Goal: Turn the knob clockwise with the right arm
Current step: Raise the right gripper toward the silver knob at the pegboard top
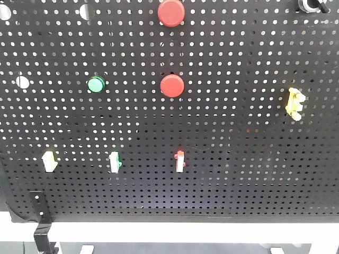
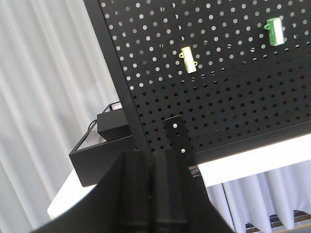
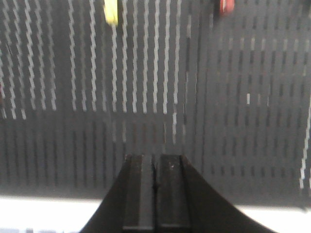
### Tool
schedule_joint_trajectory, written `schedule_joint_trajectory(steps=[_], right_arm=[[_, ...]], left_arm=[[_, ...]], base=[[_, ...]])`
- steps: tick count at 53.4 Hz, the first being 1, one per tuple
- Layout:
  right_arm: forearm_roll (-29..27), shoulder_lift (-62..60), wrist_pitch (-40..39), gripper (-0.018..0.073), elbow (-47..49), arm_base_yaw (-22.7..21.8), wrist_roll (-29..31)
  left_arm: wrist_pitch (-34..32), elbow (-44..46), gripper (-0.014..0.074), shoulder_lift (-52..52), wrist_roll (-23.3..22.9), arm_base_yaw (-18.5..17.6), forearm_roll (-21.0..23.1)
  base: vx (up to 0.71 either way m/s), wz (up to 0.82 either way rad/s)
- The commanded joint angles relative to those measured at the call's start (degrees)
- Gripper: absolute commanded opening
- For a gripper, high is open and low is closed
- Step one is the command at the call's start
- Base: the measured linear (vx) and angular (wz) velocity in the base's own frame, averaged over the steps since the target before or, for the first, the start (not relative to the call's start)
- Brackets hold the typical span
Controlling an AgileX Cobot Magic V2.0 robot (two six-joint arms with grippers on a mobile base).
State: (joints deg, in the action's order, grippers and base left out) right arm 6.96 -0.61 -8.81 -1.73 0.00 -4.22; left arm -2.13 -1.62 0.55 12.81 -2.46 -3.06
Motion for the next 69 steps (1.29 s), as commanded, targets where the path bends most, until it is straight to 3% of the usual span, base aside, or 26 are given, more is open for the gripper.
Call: schedule_joint_trajectory(steps=[1,13,20,30,42,47,54,59,69], right_arm=[[0.0,-0.6,-5.7,-0.0004,3.8,-0.1,0.5],[0.2,3.7,5.3,0.0007,17.8,-0.1,0.5],[1.1,9.3,7.8,0.0033,23.9,-0.1,0.8],[3.5,16.5,7.7,0.0132,28.0,-0.1,0.8],[3.5,22.6,6.4,0.0351,28.3,-0.1,0.7],[3.5,24.4,5.1,0.0393,28.3,-0.1,0.7],[4.0,28.0,-3.7,0.0397,28.4,-0.1,1.0],[7.6,31.5,-7.9,0.0397,30.2,-0.1,1.0],[19.2,40.6,-7.0,0.0397,40.7,-0.1,0.4]], left_arm=[[-4.5,-1.9,-0.0006,-1.1,-0.2,-0.5,0.3],[-4.5,-1.9,-0.0006,-1.1,-0.2,-0.5,0.3],[-4.5,-1.9,-0.0006,-1.1,-0.2,-0.5,0.3],[-4.5,-1.9,-0.0006,-1.1,-0.2,-0.5,0.3],[-4.5,-1.9,-0.0006,-1.1,-0.2,-0.5,0.3],[-4.5,-1.9,-0.0006,-1.1,-0.2,-0.5,0.3],[-4.5,-1.9,-0.0006,-1.1,-0.2,-0.5,0.3],[-4.5,-1.9,-0.0006,-1.1,-0.2,-0.5,0.3],[-4.5,-1.9,-0.0006,-1.1,-0.2,-0.5,0.3]], base=[[0.0,0.0],[0.0,0.0],[0.0,0.0],[0.0,0.0],[0.0,0.0],[0.0,0.0],[0.0,0.0],[0.0,0.0],[0.0,0.0]])
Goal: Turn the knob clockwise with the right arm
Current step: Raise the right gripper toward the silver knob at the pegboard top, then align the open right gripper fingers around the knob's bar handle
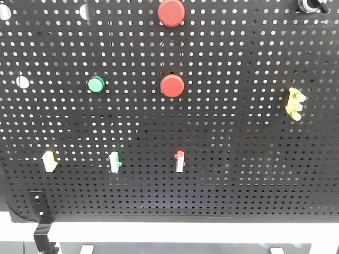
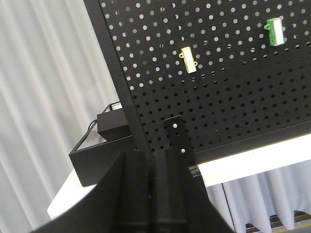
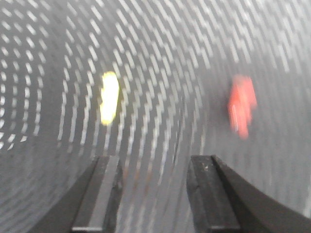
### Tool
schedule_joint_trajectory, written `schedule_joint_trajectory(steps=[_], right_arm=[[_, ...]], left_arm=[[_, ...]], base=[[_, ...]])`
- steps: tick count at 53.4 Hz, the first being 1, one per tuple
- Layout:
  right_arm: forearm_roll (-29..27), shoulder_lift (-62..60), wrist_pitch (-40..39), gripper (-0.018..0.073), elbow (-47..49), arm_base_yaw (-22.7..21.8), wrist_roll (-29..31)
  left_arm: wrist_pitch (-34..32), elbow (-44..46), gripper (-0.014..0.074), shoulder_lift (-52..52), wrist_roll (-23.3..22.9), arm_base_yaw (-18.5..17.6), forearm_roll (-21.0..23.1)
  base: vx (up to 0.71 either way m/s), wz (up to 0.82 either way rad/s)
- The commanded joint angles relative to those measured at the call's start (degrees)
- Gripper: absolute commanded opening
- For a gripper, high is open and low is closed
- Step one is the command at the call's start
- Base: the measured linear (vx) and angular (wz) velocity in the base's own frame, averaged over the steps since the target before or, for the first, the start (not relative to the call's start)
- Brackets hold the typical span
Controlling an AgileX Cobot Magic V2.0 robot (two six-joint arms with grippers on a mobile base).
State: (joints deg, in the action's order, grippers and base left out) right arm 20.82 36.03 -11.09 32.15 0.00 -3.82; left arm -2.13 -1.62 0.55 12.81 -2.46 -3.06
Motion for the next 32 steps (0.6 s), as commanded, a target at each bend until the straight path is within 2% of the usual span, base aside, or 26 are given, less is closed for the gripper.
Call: schedule_joint_trajectory(steps=[1,17,26,32], right_arm=[[5.9,5.1,-4.5,0.0397,8.5,-0.1,-0.1],[10.4,20.6,-1.6,0.0397,30.7,-0.1,-0.1],[13.2,26.8,-1.6,0.0397,39.8,-0.1,-0.3],[13.2,29.7,-1.4,0.0397,44.3,-0.1,-3.0]], left_arm=[[-4.5,-1.9,-0.0006,-1.1,-0.2,-0.5,0.3],[-4.5,-1.9,-0.0006,-1.1,-0.2,-0.5,0.3],[-4.5,-1.9,-0.0006,-1.1,-0.2,-0.5,0.3],[-4.5,-1.9,-0.0006,-1.1,-0.2,-0.5,0.3]], base=[[0.0,0.0],[0.0,0.0],[0.0,0.0],[0.0,0.0]])
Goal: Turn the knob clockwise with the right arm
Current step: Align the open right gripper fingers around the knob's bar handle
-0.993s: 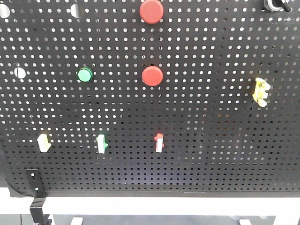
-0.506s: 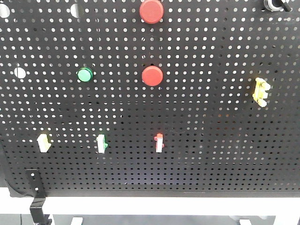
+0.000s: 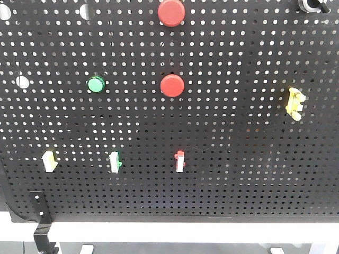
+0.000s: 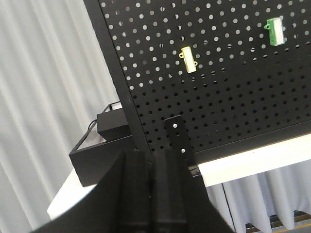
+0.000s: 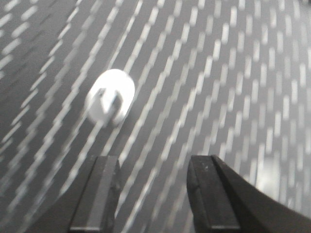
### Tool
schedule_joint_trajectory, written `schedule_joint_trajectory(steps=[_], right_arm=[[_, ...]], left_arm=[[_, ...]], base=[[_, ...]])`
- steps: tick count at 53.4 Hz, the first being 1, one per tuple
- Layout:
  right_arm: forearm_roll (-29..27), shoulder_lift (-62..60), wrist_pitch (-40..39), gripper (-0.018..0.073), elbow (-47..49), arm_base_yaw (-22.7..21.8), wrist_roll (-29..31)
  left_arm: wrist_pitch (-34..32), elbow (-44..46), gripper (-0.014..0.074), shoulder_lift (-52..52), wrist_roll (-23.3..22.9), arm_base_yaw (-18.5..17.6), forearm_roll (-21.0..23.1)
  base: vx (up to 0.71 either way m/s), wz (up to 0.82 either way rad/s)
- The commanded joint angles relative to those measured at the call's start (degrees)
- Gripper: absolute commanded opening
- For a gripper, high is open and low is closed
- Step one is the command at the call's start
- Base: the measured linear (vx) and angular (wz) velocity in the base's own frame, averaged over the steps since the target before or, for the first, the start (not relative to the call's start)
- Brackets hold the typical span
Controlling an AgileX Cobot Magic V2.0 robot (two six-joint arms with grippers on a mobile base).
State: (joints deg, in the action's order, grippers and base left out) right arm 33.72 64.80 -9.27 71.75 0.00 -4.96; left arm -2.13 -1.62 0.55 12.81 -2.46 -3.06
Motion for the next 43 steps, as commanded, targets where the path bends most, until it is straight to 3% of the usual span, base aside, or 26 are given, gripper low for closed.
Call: schedule_joint_trajectory(steps=[1,13,23,43], right_arm=[[0.4,1.4,-3.1,0.0397,5.4,-0.1,-2.2],[1.2,4.5,-2.7,0.0397,8.9,2.5,-5.0],[10.0,6.3,-1.2,0.0397,8.8,5.2,-4.6],[10.2,8.8,-1.3,0.0377,8.8,5.2,-4.6]], left_arm=[[-4.5,-1.9,-0.0006,-1.1,-0.2,-0.5,0.3],[-4.5,-1.9,-0.0006,-1.1,-0.2,-0.5,0.3],[-4.5,-1.9,-0.0006,-1.1,-0.2,-0.5,0.3],[-4.5,-1.9,-0.0006,-1.1,-0.2,-0.5,0.3]], base=[[0.0,0.0],[0.0,0.0],[0.0,0.0],[0.0,0.0]])
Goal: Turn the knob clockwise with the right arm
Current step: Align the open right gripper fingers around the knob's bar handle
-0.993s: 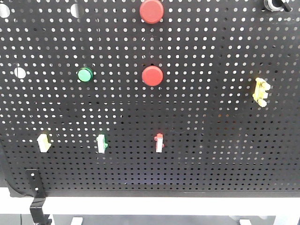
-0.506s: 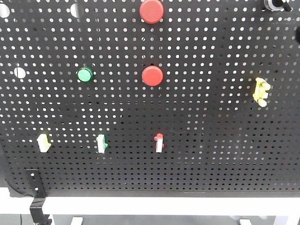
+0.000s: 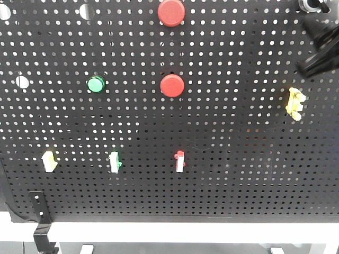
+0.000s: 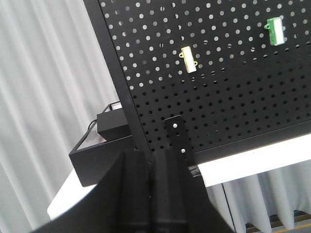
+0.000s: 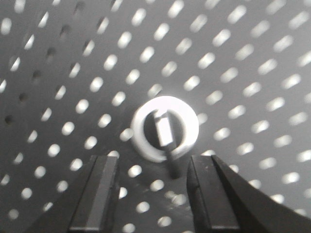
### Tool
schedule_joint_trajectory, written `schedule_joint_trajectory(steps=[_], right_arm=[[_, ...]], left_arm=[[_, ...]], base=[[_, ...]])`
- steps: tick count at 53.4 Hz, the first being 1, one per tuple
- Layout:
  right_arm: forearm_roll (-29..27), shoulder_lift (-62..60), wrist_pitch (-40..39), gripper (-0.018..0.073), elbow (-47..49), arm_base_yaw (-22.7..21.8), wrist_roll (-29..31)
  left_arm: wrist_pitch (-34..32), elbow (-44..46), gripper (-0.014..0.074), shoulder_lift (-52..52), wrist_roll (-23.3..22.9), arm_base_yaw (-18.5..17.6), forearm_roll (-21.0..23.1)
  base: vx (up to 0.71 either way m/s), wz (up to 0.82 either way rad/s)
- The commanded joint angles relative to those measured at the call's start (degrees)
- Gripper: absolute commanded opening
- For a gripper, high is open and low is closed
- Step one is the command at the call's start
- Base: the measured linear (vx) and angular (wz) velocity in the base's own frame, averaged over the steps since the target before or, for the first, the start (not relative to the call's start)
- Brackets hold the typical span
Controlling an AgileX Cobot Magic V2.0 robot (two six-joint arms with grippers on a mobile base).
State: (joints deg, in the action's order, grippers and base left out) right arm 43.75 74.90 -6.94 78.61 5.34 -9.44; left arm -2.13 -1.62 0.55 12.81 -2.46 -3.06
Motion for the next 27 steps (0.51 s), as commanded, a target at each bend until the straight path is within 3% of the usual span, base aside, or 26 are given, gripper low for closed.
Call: schedule_joint_trajectory(steps=[1,27], right_arm=[[0.2,-1.3,-3.8,0.0371,2.0,-0.1,-0.1],[-0.8,-0.1,-4.7,0.0178,3.0,-0.1,3.2]], left_arm=[[-4.5,-1.9,-0.0006,-1.1,-0.2,-0.5,0.3],[-4.5,-1.9,-0.0006,-1.1,-0.2,-0.5,0.3]], base=[[0.0,0.0],[0.0,0.0]])
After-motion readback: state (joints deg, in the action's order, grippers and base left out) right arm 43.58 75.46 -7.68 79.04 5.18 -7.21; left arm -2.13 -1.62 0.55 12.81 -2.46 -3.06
